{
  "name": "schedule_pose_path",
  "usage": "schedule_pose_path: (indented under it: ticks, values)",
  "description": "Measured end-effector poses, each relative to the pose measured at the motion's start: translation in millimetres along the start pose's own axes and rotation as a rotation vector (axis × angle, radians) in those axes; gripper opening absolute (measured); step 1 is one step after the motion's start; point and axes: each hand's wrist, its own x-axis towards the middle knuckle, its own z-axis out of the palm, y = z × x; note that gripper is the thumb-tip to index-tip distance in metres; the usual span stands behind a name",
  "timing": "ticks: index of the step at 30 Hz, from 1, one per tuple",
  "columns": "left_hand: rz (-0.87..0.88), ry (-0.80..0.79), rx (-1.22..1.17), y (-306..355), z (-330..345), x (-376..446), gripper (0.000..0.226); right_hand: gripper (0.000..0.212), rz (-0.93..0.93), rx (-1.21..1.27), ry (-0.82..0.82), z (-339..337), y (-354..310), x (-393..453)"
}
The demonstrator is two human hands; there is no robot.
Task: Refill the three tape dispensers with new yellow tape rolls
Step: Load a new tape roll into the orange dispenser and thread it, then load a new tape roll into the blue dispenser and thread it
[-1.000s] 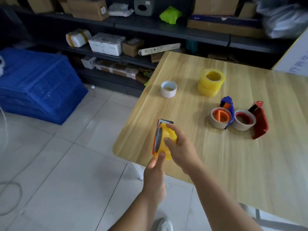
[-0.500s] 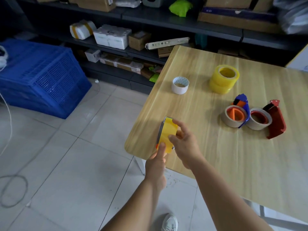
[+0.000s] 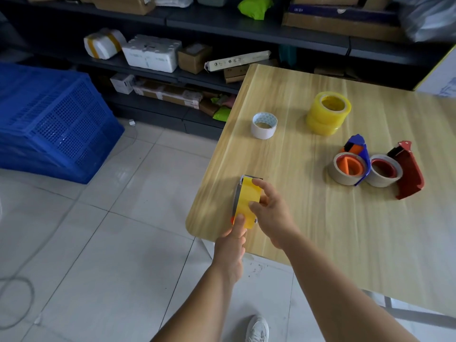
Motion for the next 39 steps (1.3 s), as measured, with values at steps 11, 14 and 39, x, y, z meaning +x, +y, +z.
schedule_pose_path:
  ticks: [11,14,39]
  values:
    - [0.055,0.219,0.241,7.6,-5.0,-7.1,0.061,0.051,0.033,0.02,0.018,-1.3,7.7,-0.6]
    - [0.258,0.279,0.35,13.2,-4.9,-6.3,0.047,0.051,0.035,0.028,0.033,1.2,11.4,-1.5]
    - [0.909,-0.048,1.83,82.8,34.8,-30.7,0.07,0.071,-0.093,-0.822,0.169,-38.4,-28.7,-27.5]
